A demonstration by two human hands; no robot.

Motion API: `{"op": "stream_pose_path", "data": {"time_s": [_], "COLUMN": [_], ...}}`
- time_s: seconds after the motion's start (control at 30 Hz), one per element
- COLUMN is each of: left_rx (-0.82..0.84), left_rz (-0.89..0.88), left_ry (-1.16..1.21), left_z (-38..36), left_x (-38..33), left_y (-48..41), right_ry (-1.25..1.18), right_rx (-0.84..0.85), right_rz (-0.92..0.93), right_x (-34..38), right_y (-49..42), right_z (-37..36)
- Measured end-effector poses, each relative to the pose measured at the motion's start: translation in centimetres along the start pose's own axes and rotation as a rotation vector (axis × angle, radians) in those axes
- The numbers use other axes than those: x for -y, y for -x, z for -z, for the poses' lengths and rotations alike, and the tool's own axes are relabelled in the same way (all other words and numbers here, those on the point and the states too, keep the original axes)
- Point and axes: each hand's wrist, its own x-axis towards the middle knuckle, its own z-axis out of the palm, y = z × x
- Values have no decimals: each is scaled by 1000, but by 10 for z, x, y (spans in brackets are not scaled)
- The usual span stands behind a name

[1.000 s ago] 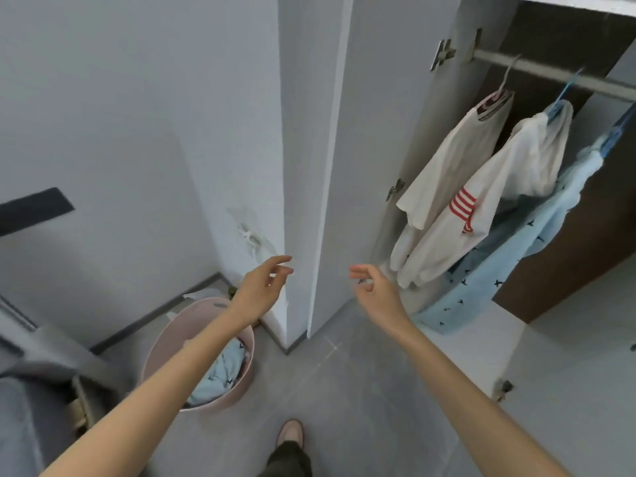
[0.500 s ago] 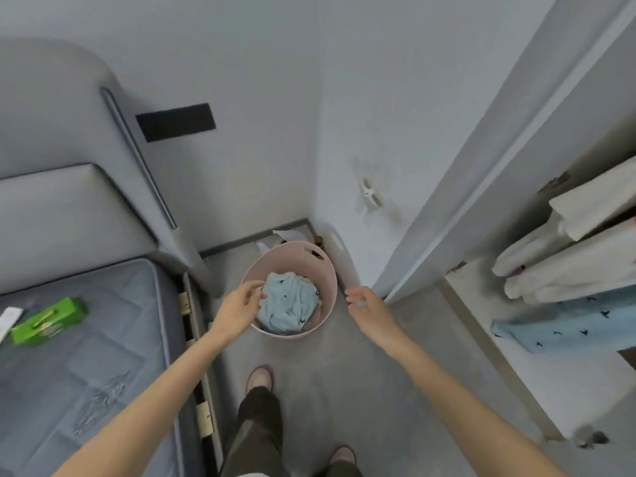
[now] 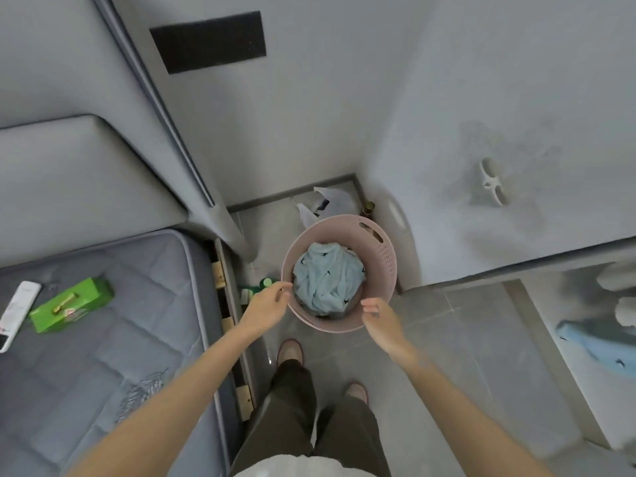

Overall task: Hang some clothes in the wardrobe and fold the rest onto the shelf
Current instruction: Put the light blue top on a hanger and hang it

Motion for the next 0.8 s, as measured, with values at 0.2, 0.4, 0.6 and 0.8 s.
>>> {"op": "stream_pose_path", "data": {"time_s": [0.2, 0.4, 0.6, 0.8], "left_rx": [-9, -45, -125, -350], "left_rz": [-2, -6, -66, -125], "left_ry": [82, 178, 111, -189], "left_z": [-11, -55, -107, -142], "left_x": [21, 66, 117, 165], "left_y": [-64, -144, -223, -270], "right_ry": [53, 21, 137, 287], "right_rx": [48, 28, 27, 90], "right_rz": [-36, -108, -52, -30], "right_x": [-14, -56, -110, -163], "right_y": [-80, -182, -277, -349], "right_z": [-44, -94, -136, -183]}}
